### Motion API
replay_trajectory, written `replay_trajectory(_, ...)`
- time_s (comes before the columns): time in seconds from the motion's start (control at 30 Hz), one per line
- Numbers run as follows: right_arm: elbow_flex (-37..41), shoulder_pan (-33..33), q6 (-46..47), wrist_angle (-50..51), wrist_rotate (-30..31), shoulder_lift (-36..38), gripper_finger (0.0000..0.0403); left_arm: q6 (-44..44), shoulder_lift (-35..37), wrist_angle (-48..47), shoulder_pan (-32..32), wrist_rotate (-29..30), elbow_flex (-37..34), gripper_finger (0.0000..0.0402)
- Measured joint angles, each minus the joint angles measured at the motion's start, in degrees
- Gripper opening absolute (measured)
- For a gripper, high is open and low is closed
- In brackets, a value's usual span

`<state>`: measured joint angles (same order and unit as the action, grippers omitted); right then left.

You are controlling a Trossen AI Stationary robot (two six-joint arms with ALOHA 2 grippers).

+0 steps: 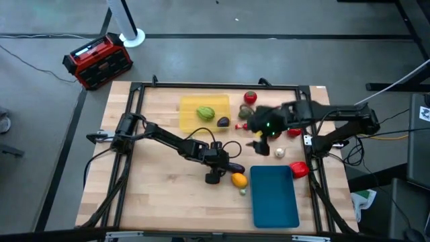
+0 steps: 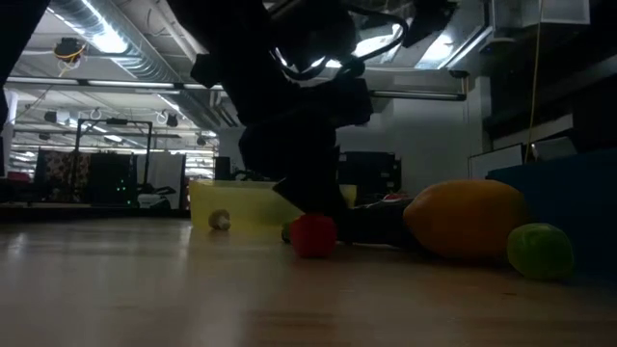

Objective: Sort produce into baskets
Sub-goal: Put the violet eggplant into the yellow bin

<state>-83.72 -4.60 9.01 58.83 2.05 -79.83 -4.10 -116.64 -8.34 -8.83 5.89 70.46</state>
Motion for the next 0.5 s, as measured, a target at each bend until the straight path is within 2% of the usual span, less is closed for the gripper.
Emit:
replay_trajectory(0.33, 9.69, -6.78, 8.69, -3.93, 0.52, -0.02, 0.0367, 0.06, 0.11, -1.70, 1.08, 0.02, 0.00, 0.0160)
replay_trajectory(0.5, 14.12, -8.40, 8.96, -8.79, 0.52, -0.02, 0.0367, 0.12, 0.84, -3.10, 1.54, 0.01, 0.00, 0.0142)
